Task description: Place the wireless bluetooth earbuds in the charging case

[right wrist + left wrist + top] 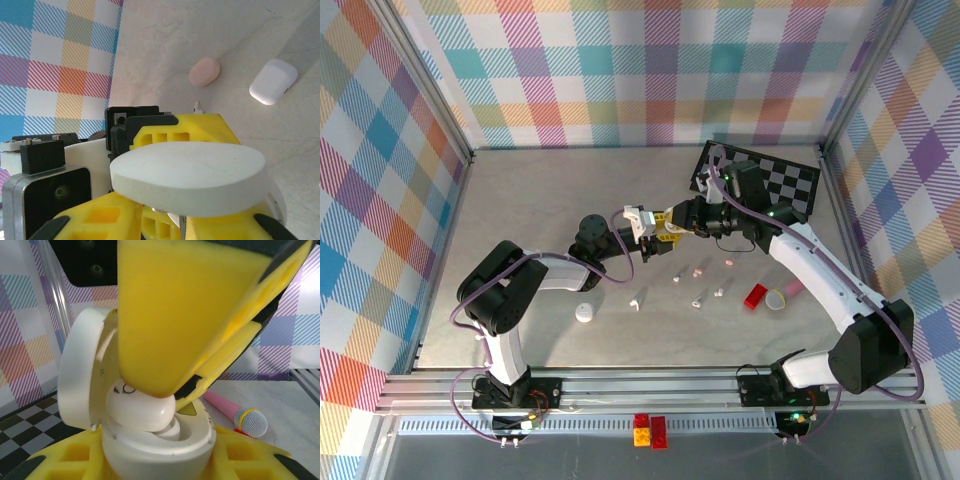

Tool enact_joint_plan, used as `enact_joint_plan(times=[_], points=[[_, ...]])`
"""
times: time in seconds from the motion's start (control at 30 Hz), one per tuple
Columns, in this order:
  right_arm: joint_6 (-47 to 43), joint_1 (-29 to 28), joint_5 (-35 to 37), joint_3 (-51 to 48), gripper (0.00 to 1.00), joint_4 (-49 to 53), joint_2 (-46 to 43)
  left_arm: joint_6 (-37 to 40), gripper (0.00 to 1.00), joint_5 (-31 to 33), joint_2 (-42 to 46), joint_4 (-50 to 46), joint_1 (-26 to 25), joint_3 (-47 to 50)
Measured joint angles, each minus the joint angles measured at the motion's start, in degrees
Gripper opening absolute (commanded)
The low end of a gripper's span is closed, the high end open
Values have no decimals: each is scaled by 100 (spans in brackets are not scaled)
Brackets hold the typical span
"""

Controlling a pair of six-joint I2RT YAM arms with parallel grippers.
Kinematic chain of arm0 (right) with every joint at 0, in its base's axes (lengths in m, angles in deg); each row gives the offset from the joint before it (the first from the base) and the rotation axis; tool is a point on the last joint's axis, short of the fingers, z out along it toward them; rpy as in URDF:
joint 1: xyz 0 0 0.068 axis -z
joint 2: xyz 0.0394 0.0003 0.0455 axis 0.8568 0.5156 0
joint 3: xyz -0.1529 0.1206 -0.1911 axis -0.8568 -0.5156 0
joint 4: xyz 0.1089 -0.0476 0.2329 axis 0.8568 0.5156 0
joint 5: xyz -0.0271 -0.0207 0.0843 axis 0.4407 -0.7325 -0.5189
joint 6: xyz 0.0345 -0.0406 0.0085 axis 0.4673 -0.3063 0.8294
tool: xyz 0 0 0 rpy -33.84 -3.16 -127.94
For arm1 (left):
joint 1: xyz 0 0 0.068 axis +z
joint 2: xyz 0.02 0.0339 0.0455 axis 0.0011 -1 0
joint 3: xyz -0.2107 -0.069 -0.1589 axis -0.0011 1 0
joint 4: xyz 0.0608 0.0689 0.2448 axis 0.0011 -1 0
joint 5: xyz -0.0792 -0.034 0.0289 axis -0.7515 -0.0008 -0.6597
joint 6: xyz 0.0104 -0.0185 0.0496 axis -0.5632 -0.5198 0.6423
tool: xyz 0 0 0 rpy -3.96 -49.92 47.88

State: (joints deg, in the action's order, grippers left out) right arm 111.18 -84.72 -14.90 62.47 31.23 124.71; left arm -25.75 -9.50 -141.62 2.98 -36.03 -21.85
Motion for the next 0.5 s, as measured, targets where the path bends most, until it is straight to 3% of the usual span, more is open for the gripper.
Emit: enact_joint_plan(times=[0.5], points=[[-7, -24, 203, 0, 35, 55, -181, -131, 37, -7, -4, 26, -2, -61]])
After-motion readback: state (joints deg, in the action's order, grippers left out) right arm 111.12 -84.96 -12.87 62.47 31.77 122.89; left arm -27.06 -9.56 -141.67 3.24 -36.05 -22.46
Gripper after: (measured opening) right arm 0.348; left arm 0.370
